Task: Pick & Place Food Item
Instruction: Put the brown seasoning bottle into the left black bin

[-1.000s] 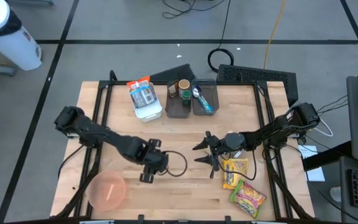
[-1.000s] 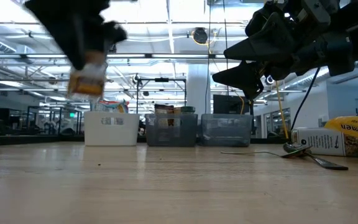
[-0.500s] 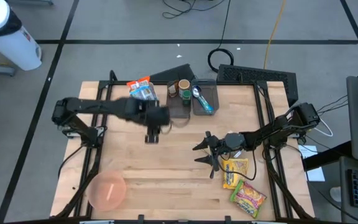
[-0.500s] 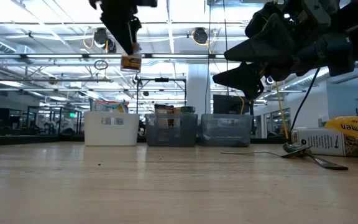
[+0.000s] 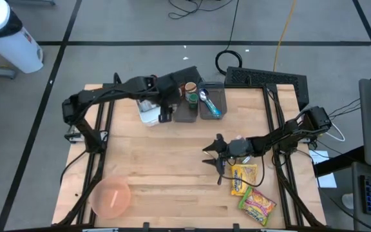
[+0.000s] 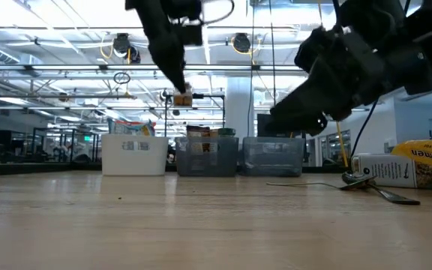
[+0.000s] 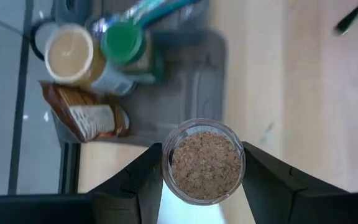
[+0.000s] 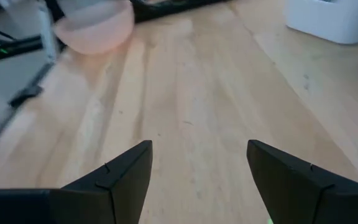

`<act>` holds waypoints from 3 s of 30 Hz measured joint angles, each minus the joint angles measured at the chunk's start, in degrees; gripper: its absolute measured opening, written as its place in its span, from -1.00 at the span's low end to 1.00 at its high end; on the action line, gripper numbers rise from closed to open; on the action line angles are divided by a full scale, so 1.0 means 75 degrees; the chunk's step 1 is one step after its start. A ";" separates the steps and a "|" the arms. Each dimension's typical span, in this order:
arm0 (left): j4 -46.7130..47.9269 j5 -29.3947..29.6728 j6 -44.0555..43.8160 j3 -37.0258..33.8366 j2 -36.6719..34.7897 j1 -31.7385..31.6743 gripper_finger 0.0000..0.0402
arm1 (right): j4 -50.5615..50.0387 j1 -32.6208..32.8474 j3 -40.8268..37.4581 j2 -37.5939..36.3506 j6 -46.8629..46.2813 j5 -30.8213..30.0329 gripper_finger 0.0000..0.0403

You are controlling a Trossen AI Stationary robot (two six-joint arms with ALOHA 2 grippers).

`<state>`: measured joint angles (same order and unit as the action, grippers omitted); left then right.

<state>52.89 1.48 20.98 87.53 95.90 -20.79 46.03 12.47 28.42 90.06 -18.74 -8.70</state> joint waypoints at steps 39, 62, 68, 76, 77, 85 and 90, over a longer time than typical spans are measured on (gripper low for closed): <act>-0.0521 -0.1410 0.1270 0.1402 0.2954 -0.1663 -0.08 | 0.0087 -0.2025 -0.0012 0.0003 0.1037 0.1217 0.26; -0.0965 -0.1653 0.1416 0.1399 0.3342 -0.1825 -0.08 | 0.0400 -0.2620 -0.0012 0.0003 0.1057 0.1803 0.26; -0.1219 -0.1656 0.1306 0.1399 0.3344 -0.1818 -0.08 | 0.0398 -0.2620 -0.0012 0.0003 0.1058 0.1806 0.26; -0.1301 -0.1589 0.1317 0.1399 0.3633 -0.1725 -0.08 | 0.0354 -0.2617 -0.0012 0.0003 0.1055 0.1806 0.26; -0.1311 -0.1581 0.1319 0.1399 0.3646 -0.1723 -0.08 | 0.0343 -0.2617 -0.0012 0.0003 0.1058 0.1806 0.26; -0.1324 -0.1586 0.1261 0.1399 0.3677 -0.1726 -0.08 | 0.0334 -0.2614 -0.0012 0.0003 0.1055 0.1806 0.26; -0.1325 -0.1578 0.1247 0.1399 0.3677 -0.1726 -0.08 | 0.0311 -0.2614 -0.0012 0.0003 0.1055 0.1806 0.26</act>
<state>42.95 -10.35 30.33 98.02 123.48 -33.74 48.36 -7.14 28.34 90.08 -10.83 4.84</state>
